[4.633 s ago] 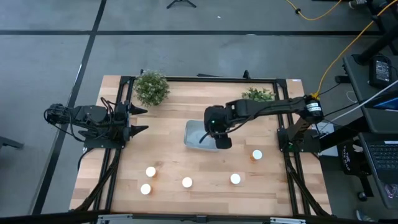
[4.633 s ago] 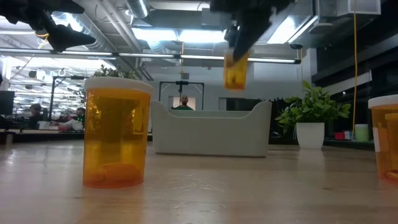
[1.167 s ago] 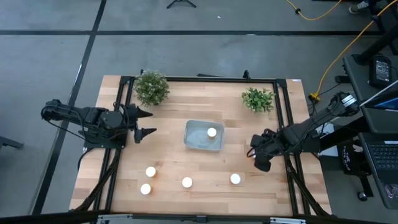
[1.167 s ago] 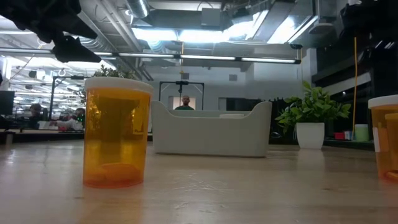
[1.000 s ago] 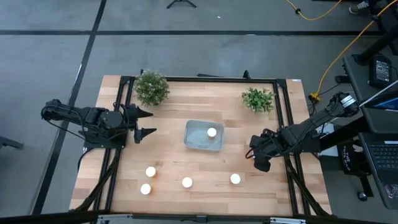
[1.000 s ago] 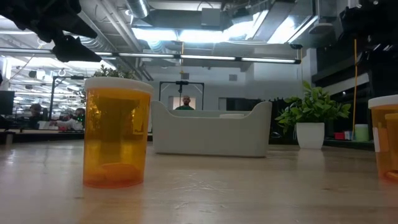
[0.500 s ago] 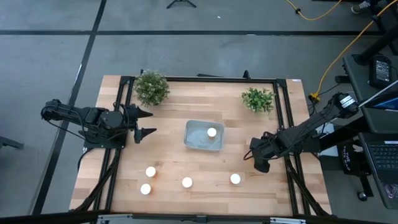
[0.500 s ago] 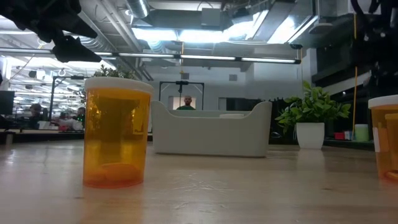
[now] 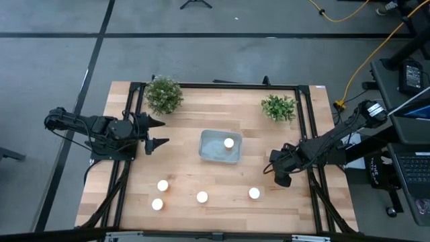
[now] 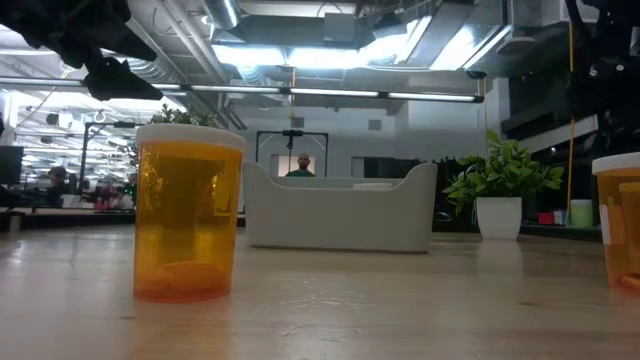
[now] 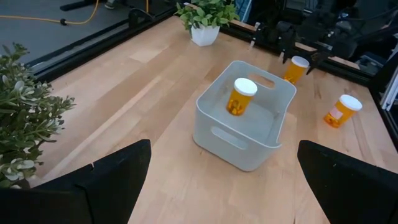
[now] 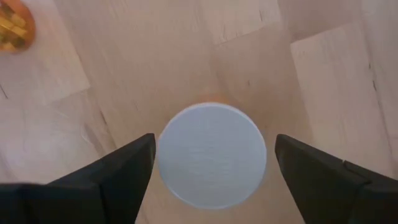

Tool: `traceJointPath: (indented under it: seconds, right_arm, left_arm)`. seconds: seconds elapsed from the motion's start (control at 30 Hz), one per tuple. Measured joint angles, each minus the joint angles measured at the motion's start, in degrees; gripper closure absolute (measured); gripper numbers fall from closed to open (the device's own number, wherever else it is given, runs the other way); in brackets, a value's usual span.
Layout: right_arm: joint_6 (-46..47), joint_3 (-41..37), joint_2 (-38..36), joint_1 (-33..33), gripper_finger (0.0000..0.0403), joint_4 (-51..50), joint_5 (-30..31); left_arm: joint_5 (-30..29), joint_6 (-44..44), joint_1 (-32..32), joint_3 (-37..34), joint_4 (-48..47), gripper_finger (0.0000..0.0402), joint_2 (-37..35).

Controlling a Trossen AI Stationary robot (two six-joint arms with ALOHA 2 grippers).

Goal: Pick and place pill bottles into a basket
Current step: Put the orange pill bottle into the grey bin

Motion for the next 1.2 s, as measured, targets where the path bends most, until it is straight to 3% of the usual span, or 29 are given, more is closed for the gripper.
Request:
traceJointPath:
  seconds: [0.4,0.87,1.2]
  right_arm:
    - [-3.8,0.0,0.0,-2.5,0.0203,2.8,-1.4]
    - [-4.3,0.9,0.1,-2.5,0.0206,3.4,-2.2]
    - [-10.6,11.0,0.1,-6.1,0.0201,-0.3,-1.9]
  left_arm:
    - [-0.2,-0.1,0.0,0.0,1.5,0.0002,0.0]
    - [-0.4,0.4,0.0,0.0,1.6,0.0002,0.0]
    - [-0.5,0.6,0.0,0.0,1.7,0.0002,0.0]
